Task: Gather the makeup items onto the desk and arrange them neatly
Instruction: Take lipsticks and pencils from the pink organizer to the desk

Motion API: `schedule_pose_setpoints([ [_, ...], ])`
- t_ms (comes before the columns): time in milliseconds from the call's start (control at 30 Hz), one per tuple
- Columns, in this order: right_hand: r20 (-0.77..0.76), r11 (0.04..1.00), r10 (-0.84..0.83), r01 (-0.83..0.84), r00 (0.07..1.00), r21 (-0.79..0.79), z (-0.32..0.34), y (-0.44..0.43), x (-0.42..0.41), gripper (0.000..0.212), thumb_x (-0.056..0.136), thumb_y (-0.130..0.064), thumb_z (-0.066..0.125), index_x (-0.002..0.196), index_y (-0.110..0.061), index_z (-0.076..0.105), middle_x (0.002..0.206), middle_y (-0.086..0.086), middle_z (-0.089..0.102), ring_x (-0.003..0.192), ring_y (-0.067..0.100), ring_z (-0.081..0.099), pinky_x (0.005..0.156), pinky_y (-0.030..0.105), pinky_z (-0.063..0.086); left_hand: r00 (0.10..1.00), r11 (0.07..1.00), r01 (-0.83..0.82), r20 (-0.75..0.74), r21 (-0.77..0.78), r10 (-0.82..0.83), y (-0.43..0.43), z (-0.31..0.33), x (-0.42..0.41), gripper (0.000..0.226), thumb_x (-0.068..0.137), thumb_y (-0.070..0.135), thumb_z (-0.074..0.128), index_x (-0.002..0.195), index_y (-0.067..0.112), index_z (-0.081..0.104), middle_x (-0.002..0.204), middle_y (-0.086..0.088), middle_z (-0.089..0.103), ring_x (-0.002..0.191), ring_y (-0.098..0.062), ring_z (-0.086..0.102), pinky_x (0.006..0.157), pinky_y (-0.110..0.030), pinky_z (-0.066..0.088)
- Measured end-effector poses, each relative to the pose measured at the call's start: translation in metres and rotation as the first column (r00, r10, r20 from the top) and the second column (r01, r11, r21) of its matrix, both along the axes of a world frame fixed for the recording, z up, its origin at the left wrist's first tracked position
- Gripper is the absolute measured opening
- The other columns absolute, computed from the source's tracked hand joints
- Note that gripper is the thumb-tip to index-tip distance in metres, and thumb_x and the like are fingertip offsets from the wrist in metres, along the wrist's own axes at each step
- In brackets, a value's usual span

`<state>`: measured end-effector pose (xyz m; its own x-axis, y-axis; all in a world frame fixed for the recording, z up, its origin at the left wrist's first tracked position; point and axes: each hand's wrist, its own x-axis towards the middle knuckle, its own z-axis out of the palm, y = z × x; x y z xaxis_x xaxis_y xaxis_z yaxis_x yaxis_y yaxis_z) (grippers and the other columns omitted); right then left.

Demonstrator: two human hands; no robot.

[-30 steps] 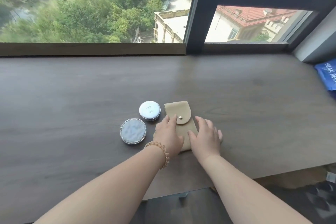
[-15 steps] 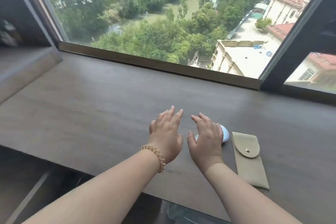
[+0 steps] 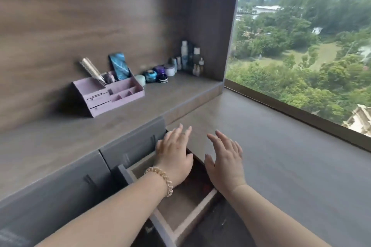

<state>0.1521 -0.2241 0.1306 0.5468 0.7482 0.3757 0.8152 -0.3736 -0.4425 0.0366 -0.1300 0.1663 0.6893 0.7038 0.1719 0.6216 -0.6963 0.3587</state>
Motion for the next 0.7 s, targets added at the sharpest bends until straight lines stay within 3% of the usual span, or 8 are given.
schedule_pose_setpoints([
  [233,0.022,0.970,0.227,-0.223,0.974,-0.100,0.011,0.149,-0.109,0.064,0.085,-0.027,0.055,0.145,-0.030,0.030,0.158,-0.001,0.019,0.144,0.019,0.017,0.119,0.040,0.010,0.982,0.983,-0.181,-0.044,0.031,0.182,0.136,0.006,-0.115,0.073,0.089,0.031,0.052,0.149,0.031,0.012,0.159,0.003,0.012,0.144,-0.018,0.013,0.114,-0.040,0.016],
  [533,0.100,0.888,0.449,-0.431,0.888,-0.158,0.012,0.281,-0.132,0.065,0.085,-0.026,0.057,0.145,-0.025,0.030,0.158,0.003,0.019,0.145,0.021,0.018,0.117,0.041,0.012,0.932,0.931,-0.363,-0.014,0.045,0.363,0.234,-0.008,-0.140,0.075,0.085,0.026,0.052,0.149,0.029,0.013,0.159,0.004,0.010,0.145,-0.016,0.010,0.112,-0.041,0.018],
  [700,0.124,0.787,0.605,-0.567,0.786,-0.243,-0.005,0.361,-0.126,0.065,0.088,-0.026,0.049,0.147,-0.024,0.023,0.159,0.002,0.014,0.146,0.019,0.011,0.117,0.039,0.008,0.842,0.841,-0.538,-0.006,0.049,0.539,0.278,-0.026,-0.144,0.075,0.085,0.024,0.051,0.149,0.029,0.012,0.160,0.004,0.009,0.145,-0.016,0.008,0.113,-0.037,0.015],
])
